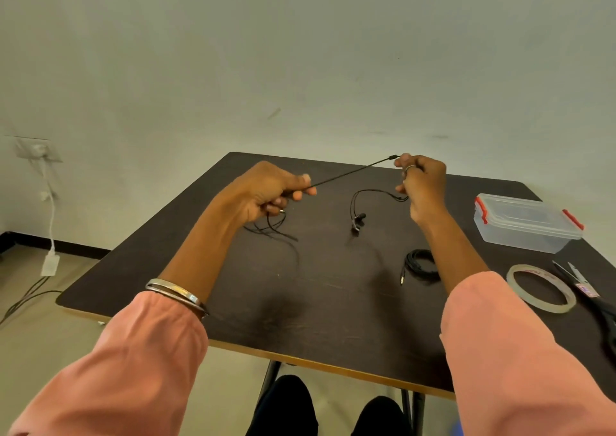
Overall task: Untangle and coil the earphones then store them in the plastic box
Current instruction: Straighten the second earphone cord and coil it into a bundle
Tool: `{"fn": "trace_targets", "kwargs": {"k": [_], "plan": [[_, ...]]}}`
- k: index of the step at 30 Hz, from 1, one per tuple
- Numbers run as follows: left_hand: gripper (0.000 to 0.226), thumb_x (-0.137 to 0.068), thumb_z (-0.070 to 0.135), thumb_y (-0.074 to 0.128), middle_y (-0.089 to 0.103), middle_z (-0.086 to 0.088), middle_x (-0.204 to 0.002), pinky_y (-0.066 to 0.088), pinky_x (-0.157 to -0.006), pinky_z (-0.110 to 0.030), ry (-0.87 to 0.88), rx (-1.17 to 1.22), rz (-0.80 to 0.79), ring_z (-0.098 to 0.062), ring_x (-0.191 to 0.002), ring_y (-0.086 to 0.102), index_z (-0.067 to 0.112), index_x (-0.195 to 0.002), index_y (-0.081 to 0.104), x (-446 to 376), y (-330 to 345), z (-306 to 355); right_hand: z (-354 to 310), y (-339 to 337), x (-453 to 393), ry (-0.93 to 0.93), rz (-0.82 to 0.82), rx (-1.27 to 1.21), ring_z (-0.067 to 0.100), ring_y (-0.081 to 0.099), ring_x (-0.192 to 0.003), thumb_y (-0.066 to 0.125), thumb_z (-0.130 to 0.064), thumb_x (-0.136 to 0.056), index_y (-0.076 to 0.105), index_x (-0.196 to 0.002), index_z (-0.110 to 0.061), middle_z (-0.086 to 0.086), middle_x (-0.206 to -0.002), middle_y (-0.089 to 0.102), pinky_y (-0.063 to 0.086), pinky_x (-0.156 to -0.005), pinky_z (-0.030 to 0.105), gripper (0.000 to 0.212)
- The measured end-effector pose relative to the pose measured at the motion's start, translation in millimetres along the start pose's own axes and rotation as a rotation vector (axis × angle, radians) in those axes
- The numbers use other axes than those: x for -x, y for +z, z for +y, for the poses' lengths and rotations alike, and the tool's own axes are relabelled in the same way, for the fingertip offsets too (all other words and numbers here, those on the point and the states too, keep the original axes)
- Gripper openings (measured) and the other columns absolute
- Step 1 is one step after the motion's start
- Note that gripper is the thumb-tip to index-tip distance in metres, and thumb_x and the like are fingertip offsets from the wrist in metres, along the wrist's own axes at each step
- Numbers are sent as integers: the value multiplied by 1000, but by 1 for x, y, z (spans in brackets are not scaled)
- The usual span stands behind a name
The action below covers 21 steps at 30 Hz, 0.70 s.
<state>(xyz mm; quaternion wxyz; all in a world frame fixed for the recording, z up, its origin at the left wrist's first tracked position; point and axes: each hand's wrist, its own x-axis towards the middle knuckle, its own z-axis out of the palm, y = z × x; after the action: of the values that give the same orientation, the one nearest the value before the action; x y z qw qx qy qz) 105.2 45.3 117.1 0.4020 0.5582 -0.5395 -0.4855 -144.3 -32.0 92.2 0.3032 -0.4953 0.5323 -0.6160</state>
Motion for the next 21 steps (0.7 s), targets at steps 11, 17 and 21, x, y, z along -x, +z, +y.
{"fn": "trace_targets", "kwargs": {"k": [11,17,21], "plan": [[26,-95,27,59,46,4,-54,20,-34,-17,95,152,86,-6,-40,28,6,-86,70,-12,30,-13,-17,14,33,-302,-577,275,1,47,-127,65,-28,-90,56,-132,-23,-12,-130,59,33,-105,21,43],[30,-96,31,56,40,5,-52,20,-35,-18,114,192,15,-7,-41,26,7,-83,68,-26,39,-20,-5,33,39,-247,-508,126,6,65,-70,59,-9,-93,73,-96,-7,0,-78,71,53,-69,21,14],[32,-99,33,51,34,5,-53,19,-34,-18,80,239,-97,-6,-39,24,9,-81,62,-37,32,-32,8,33,18,-83,-239,-42,8,55,-57,56,-8,-94,72,-84,-11,1,-64,61,51,-58,24,19]]}}
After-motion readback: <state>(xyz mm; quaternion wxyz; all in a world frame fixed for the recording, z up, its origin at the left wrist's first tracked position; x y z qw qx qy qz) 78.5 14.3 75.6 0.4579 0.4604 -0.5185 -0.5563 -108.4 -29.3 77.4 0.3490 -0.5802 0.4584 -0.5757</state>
